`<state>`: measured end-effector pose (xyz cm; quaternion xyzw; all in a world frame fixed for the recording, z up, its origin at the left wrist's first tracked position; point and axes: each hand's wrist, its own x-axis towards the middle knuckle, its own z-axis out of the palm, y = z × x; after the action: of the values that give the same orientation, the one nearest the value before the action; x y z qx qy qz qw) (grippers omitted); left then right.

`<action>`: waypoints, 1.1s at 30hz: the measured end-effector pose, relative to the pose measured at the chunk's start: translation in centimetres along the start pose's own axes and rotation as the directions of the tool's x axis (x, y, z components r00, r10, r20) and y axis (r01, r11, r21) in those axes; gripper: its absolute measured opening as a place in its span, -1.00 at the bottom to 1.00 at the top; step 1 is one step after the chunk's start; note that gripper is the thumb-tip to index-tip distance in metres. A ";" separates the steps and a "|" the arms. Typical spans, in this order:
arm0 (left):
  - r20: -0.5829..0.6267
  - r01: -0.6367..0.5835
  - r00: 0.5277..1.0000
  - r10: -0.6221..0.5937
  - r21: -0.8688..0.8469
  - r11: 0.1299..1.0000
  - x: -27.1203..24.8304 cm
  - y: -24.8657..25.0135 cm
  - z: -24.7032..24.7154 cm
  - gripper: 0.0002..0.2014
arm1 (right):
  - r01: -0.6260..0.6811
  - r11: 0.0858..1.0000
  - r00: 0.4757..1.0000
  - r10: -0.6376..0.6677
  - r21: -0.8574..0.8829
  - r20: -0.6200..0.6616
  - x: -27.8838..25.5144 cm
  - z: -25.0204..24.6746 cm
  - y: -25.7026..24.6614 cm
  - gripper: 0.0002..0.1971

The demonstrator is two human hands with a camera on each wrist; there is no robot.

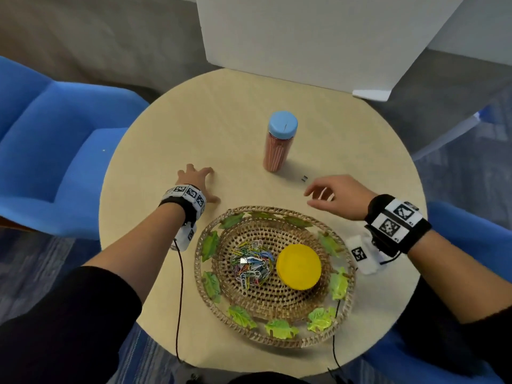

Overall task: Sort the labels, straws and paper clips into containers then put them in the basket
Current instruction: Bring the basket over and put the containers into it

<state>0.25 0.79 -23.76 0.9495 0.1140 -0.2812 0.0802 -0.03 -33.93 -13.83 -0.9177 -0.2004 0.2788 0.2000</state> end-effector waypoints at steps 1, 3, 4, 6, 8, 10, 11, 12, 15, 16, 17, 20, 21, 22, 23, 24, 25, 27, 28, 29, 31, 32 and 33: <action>0.001 -0.001 1.000 0.001 0.011 1.000 0.3 0.1 0.0 -0.06 | -0.022 1.000 0.999 0.021 -0.015 -0.035 1.6 -0.8 1.1 -0.81; 0.005 0.008 1.000 -0.008 0.026 1.000 0.8 0.3 0.0 -0.05 | -0.073 0.992 0.996 0.067 -0.107 -0.056 4.8 -1.6 3.2 -0.78; 0.006 0.013 1.000 -0.013 0.033 0.999 1.0 0.3 0.1 -0.05 | -0.089 0.983 0.995 0.083 -0.161 -0.049 6.5 -1.6 4.1 -0.73; 0.023 0.015 1.000 -0.016 0.041 0.999 1.5 0.3 -0.1 -0.09 | -0.087 0.970 0.996 0.085 -0.225 -0.020 9.3 -0.9 5.4 -0.63; 0.066 0.002 0.998 -0.006 0.050 0.999 2.0 0.4 -0.8 -0.09 | -0.057 0.964 0.997 0.069 -0.260 0.038 11.2 0.4 5.8 -0.61; 0.093 -0.049 0.995 0.045 0.048 0.998 2.7 1.2 -2.5 -0.01 | -0.037 0.964 0.996 0.056 -0.265 0.066 12.2 1.4 5.9 -0.65; 0.091 -0.090 0.992 0.088 0.022 0.996 3.2 1.9 -3.6 0.06 | -0.036 0.967 0.998 0.050 -0.251 0.049 12.6 1.7 6.1 -0.70; 0.071 -0.140 0.987 0.141 -0.021 0.990 3.6 2.9 -4.7 0.13 | -0.040 0.970 0.999 0.046 -0.238 0.023 12.9 1.8 6.2 -0.74; -0.090 -0.342 0.939 0.331 -0.170 0.924 4.0 6.8 -7.5 0.25 | -0.062 0.972 0.998 0.063 -0.226 -0.003 13.7 1.9 7.0 -0.81; -0.154 -0.407 0.912 0.380 -0.214 0.888 3.9 8.1 -8.1 0.24 | -0.073 0.973 0.997 0.075 -0.220 -0.002 13.8 1.8 7.2 -0.81; -0.212 -0.461 0.884 0.416 -0.254 0.850 3.8 9.4 -8.5 0.22 | -0.083 0.973 0.996 0.084 -0.213 -0.005 13.8 1.8 7.3 -0.80; -0.300 -0.553 0.830 0.469 -0.341 0.760 3.7 12.2 -9.1 0.05 | -0.111 0.979 0.994 0.109 -0.170 -0.021 13.3 1.6 7.8 -0.82; -0.305 -0.569 0.820 0.484 -0.347 0.746 3.7 12.8 -9.2 -0.03 | -0.119 0.980 0.993 0.117 -0.157 -0.021 13.0 1.5 8.0 -0.83; -0.301 -0.581 0.813 0.499 -0.349 0.736 3.7 13.1 -9.1 -0.09 | -0.126 0.981 0.992 0.125 -0.145 -0.020 12.6 1.4 8.2 -0.83; -0.295 -0.590 0.806 0.512 -0.355 0.725 3.6 13.3 -9.0 -0.14 | -0.137 0.983 0.991 0.135 -0.125 -0.024 12.3 1.4 8.5 -0.83; -0.293 -0.599 0.800 0.523 -0.363 0.713 3.4 13.3 -8.8 -0.17 | -0.147 0.985 0.989 0.144 -0.092 -0.037 11.9 1.2 8.8 -0.83; -0.297 -0.608 0.794 0.530 -0.373 0.701 3.1 13.3 -8.7 -0.19 | -0.165 0.985 0.985 0.162 -0.046 -0.052 11.6 1.1 9.1 -0.84; -0.320 -0.613 0.790 0.523 -0.416 0.672 2.2 12.7 -8.9 -0.23 | -0.212 0.975 0.973 0.217 0.069 -0.074 10.7 0.7 9.6 -0.89; -0.344 -0.614 0.790 0.508 -0.449 0.650 1.6 12.4 -9.2 -0.23 | -0.235 0.964 0.966 0.246 0.127 -0.082 10.2 0.5 9.7 -0.92; -0.378 -0.617 0.787 0.488 -0.483 0.621 0.8 12.0 -9.7 -0.24 | -0.251 0.952 0.958 0.270 0.178 -0.095 9.6 0.2 9.9 -0.93; -0.457 -0.637 0.771 0.444 -0.538 0.552 -1.4 11.1 -11.2 -0.26 | -0.260 0.933 0.944 0.299 0.251 -0.136 8.4 -0.4 9.9 -0.92; -0.493 -0.649 0.761 0.423 -0.565 0.510 -2.9 10.7 -12.1 -0.29 | -0.257 0.919 0.937 0.313 0.299 -0.153 7.7 -0.7 9.8 -0.90; -0.524 -0.661 0.750 0.403 -0.592 0.461 -4.5 10.3 -13.1 -0.33 | -0.249 0.901 0.931 0.324 0.355 -0.168 7.0 -0.9 9.5 -0.90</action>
<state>6.02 -7.09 -9.49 0.8449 -0.0766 -0.0151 0.5291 8.28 -38.77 -20.68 -0.9163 0.0105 0.2301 0.3275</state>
